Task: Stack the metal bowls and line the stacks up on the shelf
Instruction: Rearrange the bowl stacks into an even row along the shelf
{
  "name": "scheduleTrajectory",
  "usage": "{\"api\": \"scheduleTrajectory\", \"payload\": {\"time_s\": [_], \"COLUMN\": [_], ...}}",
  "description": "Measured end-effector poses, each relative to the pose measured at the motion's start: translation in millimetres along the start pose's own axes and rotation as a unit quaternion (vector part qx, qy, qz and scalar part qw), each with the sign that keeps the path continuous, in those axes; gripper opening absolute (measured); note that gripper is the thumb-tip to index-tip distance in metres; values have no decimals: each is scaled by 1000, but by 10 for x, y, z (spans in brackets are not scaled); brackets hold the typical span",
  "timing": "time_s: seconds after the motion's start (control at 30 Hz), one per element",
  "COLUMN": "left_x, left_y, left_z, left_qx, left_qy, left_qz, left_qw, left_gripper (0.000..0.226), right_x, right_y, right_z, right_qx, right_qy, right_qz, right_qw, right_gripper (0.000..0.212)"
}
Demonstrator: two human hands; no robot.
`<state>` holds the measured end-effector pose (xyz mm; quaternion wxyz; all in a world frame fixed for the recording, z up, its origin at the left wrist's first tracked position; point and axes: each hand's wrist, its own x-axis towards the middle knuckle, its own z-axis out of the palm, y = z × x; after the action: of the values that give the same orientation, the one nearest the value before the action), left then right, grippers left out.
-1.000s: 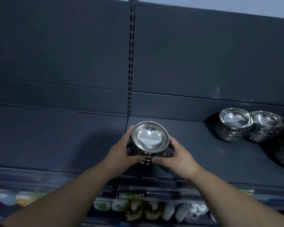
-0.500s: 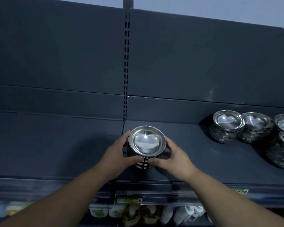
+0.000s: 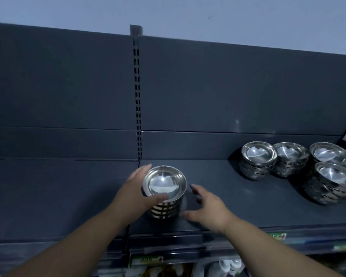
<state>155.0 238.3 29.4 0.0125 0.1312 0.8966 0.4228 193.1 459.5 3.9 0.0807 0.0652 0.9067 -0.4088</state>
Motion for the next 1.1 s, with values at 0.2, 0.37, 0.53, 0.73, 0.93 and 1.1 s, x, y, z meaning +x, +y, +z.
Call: {"api": "scheduleTrajectory", "payload": {"time_s": [0.2,0.37,0.53,0.73,0.93,1.1], "left_x": [209,378,607,871,1084,1270], "left_y": [598,1046,1336,1532,1663,1637], "left_z": [308,922,1661,2250,2604,2721], "left_qx": [181,262,274,310,342,324], "left_qy": [-10,-57,-107,-98,-76,-75], "left_qz": [93,129,113,73,18,-16], "left_qw": [979,955,949,943,936,943], "left_gripper": [80,80,83,81,79,83], "right_x": [-228,-456,-509,-179,265,532], "right_y": [374,830,1338,1733,2023,2109], "right_z": [-576,-1127,-1737,-2263,-2532,-2505], "right_qx": [-105,-122,-170,-205,-228,-201], "right_qy": [54,114,127,105,80,59], "right_qz": [54,92,103,54,12,-2], "right_qw": [992,982,972,972,970,978], "right_gripper": [81,79,78,80,82,81]}}
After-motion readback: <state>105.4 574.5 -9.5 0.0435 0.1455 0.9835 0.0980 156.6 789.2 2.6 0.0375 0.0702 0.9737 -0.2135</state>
